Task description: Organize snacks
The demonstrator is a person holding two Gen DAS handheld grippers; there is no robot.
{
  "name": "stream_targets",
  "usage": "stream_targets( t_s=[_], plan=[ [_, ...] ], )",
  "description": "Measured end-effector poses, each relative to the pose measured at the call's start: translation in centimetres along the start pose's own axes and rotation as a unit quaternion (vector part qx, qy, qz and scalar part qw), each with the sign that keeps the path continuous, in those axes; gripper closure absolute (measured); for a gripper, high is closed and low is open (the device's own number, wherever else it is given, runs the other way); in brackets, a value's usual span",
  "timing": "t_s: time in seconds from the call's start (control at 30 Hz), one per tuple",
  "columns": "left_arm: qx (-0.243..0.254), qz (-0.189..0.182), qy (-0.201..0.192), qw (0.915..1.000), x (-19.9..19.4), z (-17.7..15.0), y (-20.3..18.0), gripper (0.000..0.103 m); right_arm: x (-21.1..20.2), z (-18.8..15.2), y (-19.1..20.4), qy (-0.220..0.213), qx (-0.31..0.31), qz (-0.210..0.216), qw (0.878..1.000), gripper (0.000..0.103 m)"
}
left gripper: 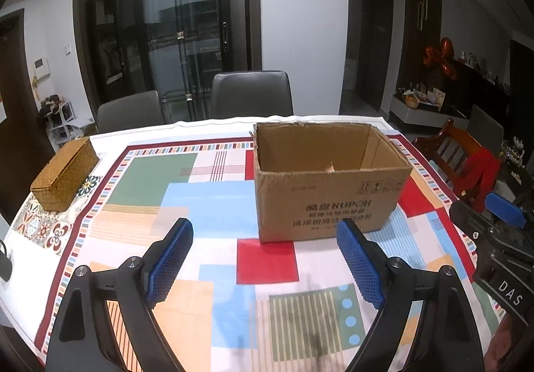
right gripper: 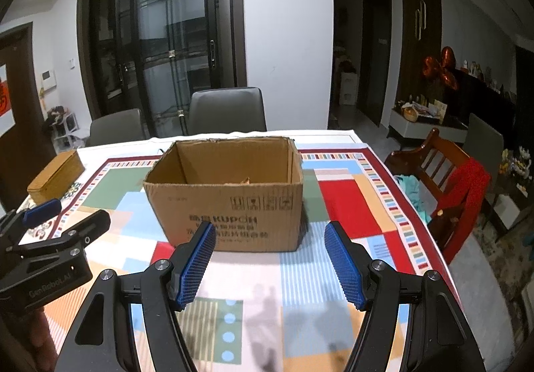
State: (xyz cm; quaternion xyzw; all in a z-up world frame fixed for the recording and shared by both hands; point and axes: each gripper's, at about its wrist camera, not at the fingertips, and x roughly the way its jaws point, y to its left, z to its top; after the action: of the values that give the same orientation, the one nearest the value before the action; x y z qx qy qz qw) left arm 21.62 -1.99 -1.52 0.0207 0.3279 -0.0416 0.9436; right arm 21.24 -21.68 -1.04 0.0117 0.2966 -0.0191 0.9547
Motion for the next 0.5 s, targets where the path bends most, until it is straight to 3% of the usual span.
stream_targets(
  t_s=[0.5],
  plan=[
    [-0.002,0.002,0.020,0.9998,-2.4,-5.1,-0.3,0.015,-2.5,-3.9,-0.3,0.013,0.005,0.001,1.000,0.034]
  ],
)
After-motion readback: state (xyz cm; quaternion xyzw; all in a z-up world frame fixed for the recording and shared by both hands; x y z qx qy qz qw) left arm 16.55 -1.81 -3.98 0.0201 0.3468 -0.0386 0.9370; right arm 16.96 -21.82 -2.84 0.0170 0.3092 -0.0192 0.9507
